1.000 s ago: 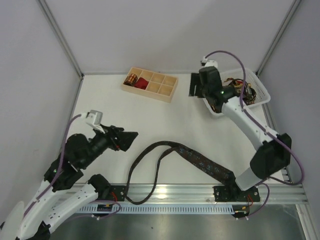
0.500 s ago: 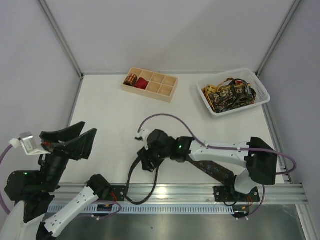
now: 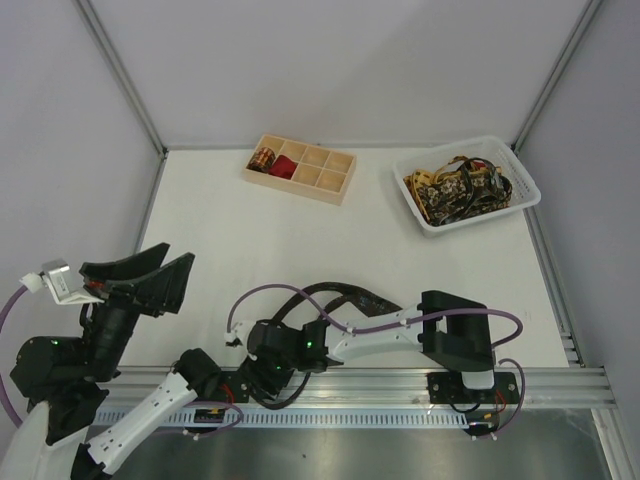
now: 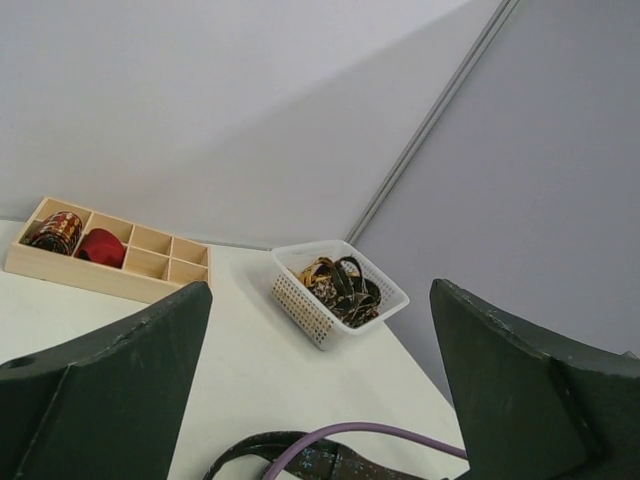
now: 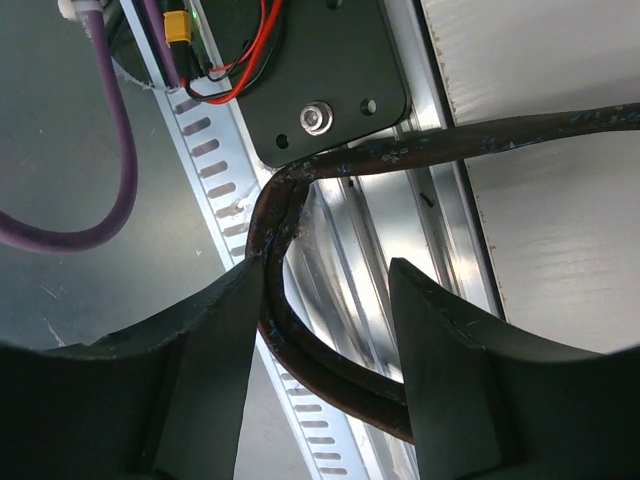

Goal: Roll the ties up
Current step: Flatten the tie

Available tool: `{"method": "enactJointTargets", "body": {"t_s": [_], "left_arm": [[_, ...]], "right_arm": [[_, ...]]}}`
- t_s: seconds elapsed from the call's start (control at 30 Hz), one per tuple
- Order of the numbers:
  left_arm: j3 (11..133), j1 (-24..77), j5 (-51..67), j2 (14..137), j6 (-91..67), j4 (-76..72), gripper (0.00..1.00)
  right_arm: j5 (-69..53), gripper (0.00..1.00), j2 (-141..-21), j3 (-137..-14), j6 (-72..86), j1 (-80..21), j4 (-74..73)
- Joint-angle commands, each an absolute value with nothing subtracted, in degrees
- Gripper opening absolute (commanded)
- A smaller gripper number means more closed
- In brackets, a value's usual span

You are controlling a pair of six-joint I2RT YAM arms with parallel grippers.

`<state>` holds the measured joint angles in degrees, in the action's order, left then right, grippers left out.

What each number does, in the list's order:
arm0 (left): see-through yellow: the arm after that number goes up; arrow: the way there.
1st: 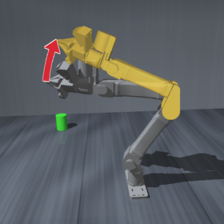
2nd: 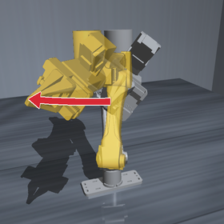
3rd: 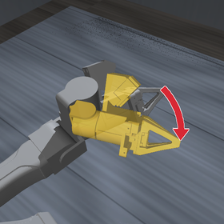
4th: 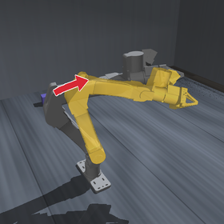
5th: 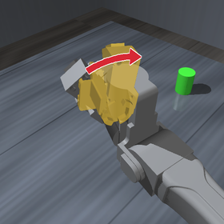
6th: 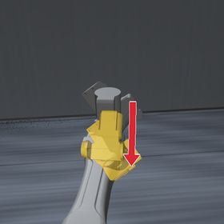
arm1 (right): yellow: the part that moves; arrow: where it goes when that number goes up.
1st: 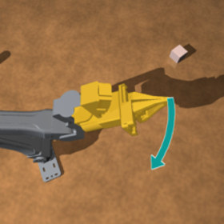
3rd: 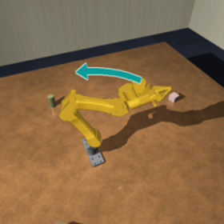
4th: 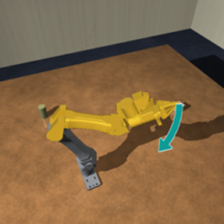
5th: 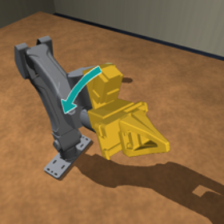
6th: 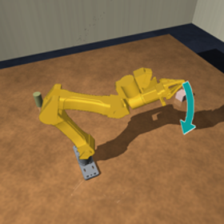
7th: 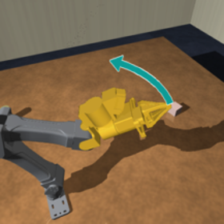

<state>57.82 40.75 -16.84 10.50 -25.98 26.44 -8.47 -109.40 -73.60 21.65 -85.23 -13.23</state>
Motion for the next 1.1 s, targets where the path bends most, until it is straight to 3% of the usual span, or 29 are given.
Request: {"method": "enactJointTargets", "body": {"t_s": [0.0,0.6,0.87,1.07], "left_arm": [[58.1,40.9,-17.0,11.8,-26.5,26.5,0.98],[58.0,40.8,-17.9,11.2,-25.8,28.3,1.0],[57.9,40.8,-17.8,11.7,-25.9,29.1,1.0],[58.0,40.8,-18.0,11.6,-24.9,28.7,1.0]], "right_arm": [[-9.0,0.58,-109.7,-75.9,22.4,-85.1,-9.7],[-13.5,0.5,-113.4,-74.2,25.3,-87.0,-4.8],[-15.7,0.02,-110.7,-71.8,27.6,-83.5,-1.2],[-22.1,0.0,-107.0,-70.8,26.4,-76.6,1.3]]}}
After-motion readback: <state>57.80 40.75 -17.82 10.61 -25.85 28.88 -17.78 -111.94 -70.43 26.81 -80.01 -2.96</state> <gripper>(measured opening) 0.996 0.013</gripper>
